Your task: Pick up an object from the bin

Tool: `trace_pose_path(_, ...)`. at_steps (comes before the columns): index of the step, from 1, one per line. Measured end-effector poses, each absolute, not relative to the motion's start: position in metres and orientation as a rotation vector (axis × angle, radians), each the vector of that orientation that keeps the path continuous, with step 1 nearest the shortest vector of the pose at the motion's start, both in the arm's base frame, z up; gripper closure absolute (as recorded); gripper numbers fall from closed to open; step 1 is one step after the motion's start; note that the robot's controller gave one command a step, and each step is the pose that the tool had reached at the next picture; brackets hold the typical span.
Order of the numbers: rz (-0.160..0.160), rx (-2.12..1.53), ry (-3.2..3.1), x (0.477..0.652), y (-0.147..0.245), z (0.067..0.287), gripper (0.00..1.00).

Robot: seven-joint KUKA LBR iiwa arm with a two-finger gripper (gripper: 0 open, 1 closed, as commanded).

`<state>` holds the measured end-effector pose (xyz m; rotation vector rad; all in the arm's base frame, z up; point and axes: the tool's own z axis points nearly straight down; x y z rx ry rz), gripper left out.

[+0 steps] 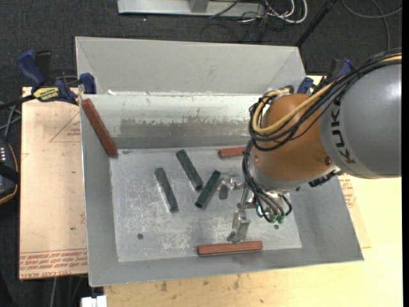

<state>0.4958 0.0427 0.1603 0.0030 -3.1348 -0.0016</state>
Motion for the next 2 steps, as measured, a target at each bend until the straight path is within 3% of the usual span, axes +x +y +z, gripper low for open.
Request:
trace_pose_path(1,-0.002,0.001,-3.141,0.498,0.043,0.163,0.00)
trace_pose_path(2,-0.003,-0.009,-3.148,0.540,0.046,0.138,0.00)
